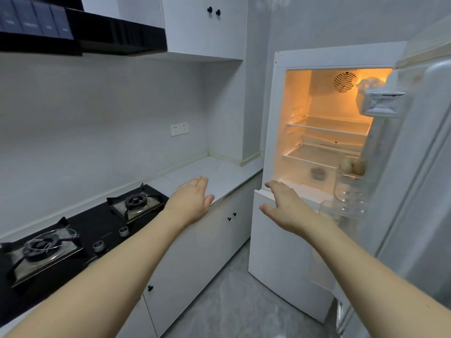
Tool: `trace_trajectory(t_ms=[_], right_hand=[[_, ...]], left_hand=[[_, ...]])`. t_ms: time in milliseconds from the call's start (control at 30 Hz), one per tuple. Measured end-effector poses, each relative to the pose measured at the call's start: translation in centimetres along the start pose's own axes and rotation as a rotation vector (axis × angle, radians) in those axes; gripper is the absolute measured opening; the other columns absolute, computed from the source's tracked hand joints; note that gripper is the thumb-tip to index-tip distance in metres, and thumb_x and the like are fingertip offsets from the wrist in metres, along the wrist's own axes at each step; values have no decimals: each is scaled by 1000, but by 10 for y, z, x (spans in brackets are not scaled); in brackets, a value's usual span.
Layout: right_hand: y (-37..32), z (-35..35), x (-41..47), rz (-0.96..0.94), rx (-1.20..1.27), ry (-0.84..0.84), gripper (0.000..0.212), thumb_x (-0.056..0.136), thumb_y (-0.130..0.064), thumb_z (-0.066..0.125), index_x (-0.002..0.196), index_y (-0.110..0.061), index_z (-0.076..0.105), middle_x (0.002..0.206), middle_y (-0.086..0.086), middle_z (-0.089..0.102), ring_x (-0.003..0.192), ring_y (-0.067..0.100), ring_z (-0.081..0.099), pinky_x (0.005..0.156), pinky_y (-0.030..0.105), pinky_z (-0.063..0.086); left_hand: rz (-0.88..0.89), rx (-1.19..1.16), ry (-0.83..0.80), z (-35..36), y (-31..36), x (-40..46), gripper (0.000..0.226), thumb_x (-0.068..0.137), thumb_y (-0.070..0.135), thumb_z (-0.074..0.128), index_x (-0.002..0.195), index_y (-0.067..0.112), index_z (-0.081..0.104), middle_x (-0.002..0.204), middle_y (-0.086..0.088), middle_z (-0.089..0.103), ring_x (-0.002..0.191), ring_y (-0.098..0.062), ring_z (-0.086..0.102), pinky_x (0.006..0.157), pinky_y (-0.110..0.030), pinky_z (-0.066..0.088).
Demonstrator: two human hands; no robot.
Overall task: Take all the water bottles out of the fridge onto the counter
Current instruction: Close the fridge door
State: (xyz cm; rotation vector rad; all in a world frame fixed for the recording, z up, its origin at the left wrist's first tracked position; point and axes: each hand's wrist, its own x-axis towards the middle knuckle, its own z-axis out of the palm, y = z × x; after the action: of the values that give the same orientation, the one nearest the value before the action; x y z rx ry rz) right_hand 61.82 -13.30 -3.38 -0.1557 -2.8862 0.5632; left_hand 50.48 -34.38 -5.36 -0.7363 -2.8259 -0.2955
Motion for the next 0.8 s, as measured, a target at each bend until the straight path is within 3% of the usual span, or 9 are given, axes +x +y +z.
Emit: trace_trajectory(t_ms=[400, 567, 700, 800], right_hand=[[17, -11, -20, -114, 33, -2, 60, 97, -29, 50, 149, -11, 26, 157, 5, 23, 145, 19, 18, 116, 32, 13], [36, -37, -39, -260, 80, 10, 60, 98, -32, 50, 149, -12, 26, 156, 4, 25, 144, 21, 21, 116, 32, 16], [52, -67, -57, -397, 171, 109, 60, 98, -33, 50, 149, -13, 27, 159, 3, 20, 146, 17, 16, 119, 36, 17], [67, -95, -76, -550, 227, 254, 56, 99, -28, 50, 148, -11, 30, 158, 4, 22, 148, 14, 12, 121, 31, 10]], left_hand=[[-84, 2, 7, -15, 39, -28, 53, 102, 38, 39, 147, 10, 29, 151, -7, 35, 134, -28, 38, 106, -36, 31], [-177, -8, 117, -36, 79, -59, 53, 101, 40, 41, 144, 10, 33, 148, -7, 40, 133, -27, 40, 106, -40, 36], [-200, 38, 171, -41, 122, -82, 53, 101, 37, 44, 144, 8, 33, 147, -8, 40, 131, -28, 42, 104, -36, 34], [-198, 13, 268, -47, 162, -98, 55, 100, 36, 46, 145, 7, 32, 150, -9, 37, 134, -26, 39, 105, -32, 31]])
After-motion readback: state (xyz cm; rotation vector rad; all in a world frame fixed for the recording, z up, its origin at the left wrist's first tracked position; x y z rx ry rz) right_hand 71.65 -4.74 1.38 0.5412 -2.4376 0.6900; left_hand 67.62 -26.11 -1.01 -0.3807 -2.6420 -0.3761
